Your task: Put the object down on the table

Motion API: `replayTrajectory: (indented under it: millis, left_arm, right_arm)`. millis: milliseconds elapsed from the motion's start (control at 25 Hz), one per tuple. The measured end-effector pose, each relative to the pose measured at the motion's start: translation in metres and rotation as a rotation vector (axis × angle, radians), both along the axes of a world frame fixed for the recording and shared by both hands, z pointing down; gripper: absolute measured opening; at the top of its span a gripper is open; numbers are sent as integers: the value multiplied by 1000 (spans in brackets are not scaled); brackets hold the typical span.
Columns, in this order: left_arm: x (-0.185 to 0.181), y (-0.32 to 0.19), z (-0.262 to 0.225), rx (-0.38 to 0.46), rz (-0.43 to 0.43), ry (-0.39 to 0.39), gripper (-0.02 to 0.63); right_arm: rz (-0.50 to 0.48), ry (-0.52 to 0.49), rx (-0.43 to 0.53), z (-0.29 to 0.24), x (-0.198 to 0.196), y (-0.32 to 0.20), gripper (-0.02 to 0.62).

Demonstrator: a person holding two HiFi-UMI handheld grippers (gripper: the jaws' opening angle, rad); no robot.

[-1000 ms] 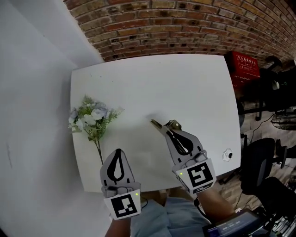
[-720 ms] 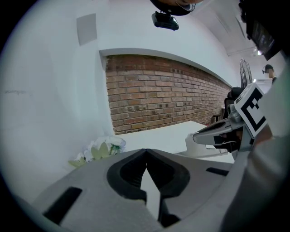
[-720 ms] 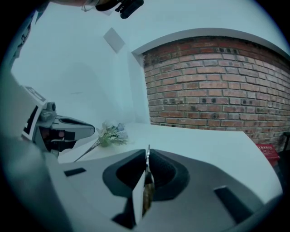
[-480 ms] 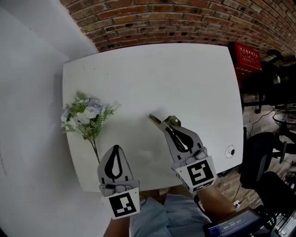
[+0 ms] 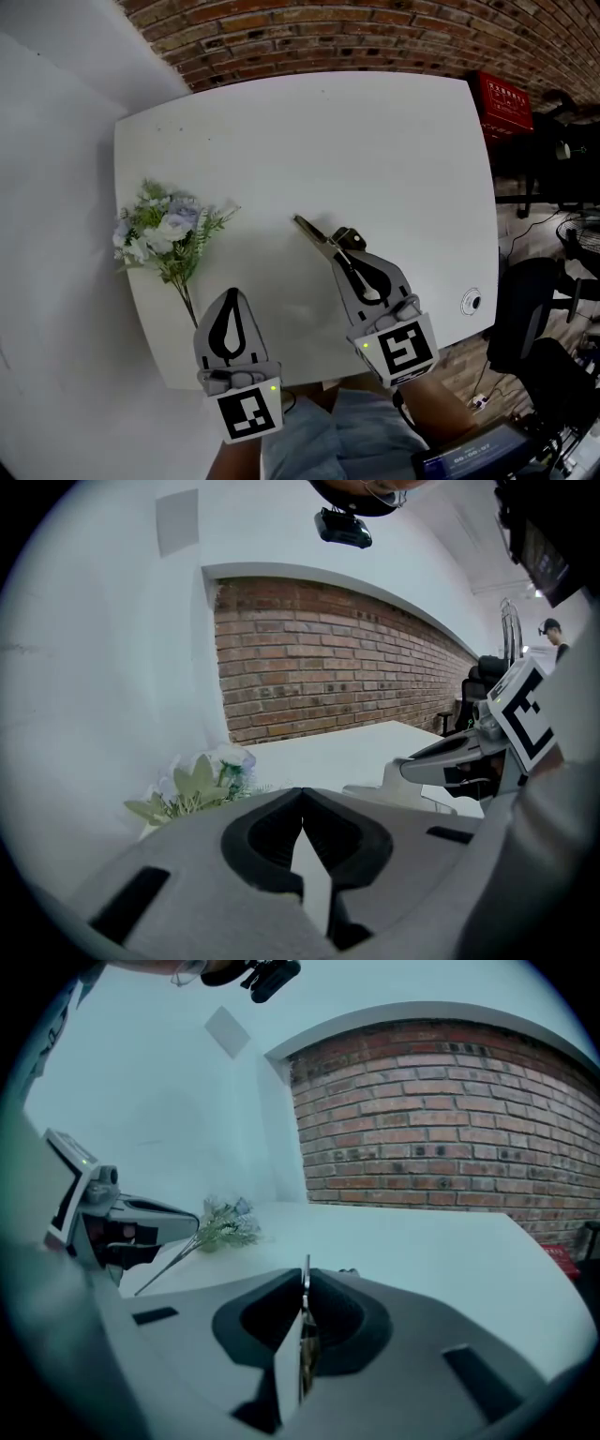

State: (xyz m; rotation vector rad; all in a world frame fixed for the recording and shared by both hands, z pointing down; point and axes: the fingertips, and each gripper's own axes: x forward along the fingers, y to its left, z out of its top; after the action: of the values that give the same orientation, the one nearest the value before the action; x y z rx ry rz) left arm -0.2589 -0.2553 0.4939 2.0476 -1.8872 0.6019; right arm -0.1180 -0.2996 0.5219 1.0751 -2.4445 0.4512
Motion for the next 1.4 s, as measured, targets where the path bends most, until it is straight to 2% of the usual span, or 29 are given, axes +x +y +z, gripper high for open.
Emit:
replayTrajectory:
  millis: [640, 880, 1400]
  left_arm:
    - [-2, -13, 14, -23, 25, 2, 8]
    - [-3, -17, 18, -31, 31, 2, 9]
    - [-14, -21, 24, -45, 24, 4, 9]
  right_arm:
    - [50, 2, -5, 12, 5, -13, 55]
    - [52, -6, 25, 18, 12, -23, 72]
    - [116, -65, -43, 32, 24, -38, 114]
